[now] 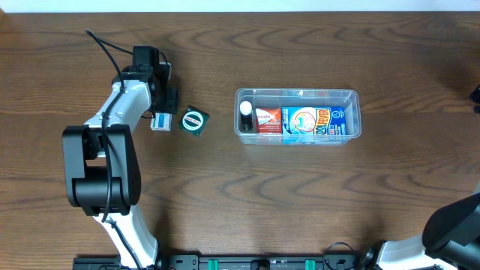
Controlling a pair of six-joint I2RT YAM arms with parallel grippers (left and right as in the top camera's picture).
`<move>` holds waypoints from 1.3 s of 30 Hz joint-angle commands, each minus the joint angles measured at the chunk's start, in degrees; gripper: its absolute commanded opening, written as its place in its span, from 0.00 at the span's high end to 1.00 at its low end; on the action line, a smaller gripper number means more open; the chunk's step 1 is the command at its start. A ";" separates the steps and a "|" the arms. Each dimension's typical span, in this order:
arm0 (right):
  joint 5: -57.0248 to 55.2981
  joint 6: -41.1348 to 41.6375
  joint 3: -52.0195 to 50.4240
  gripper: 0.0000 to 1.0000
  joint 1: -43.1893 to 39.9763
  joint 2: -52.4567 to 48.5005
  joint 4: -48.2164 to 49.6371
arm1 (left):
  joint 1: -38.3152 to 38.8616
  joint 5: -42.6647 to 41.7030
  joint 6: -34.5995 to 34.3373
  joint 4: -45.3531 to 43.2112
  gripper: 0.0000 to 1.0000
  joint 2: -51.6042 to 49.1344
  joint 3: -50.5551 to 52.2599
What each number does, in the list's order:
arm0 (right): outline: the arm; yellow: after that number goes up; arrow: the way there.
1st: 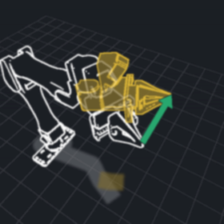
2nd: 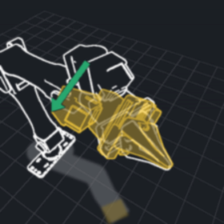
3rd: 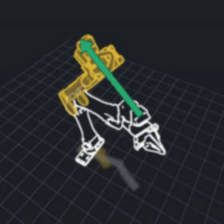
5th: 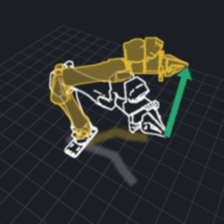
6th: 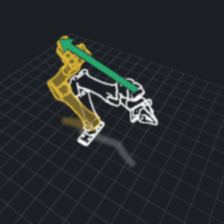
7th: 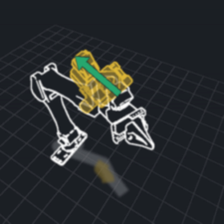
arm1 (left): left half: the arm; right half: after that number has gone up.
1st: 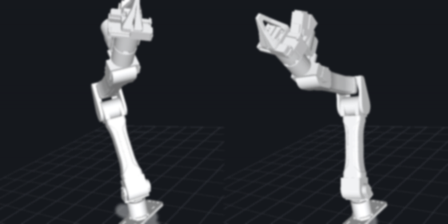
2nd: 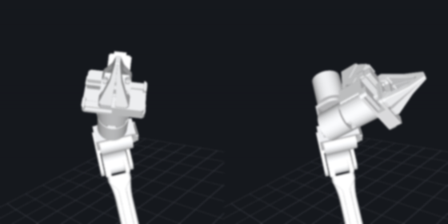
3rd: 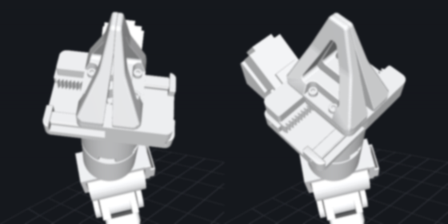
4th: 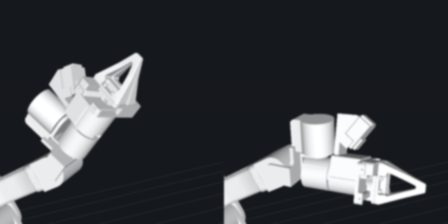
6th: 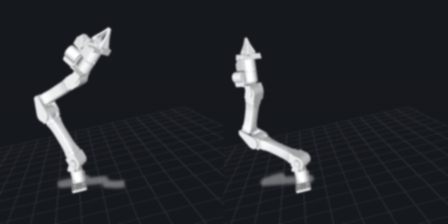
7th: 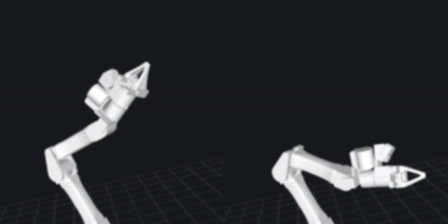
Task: Pack container
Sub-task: 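Close left gripper on the white Panadol box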
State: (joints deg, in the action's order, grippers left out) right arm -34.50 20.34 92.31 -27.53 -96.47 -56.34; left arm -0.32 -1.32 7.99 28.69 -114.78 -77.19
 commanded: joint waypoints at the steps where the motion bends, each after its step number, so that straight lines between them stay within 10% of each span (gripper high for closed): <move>1: -0.96 -0.24 0.68 0.01 -0.26 0.79 -0.07 | -0.42 -0.17 0.57 0.07 0.39 -0.76 -0.66; 39: -0.96 -0.24 0.68 0.01 -0.26 0.79 -0.07 | -0.42 -0.20 0.48 -0.31 0.29 -0.96 0.11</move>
State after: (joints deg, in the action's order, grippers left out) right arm -34.50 20.34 92.31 -27.53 -96.47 -56.34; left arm -0.32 -1.32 7.97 28.42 -114.78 -77.19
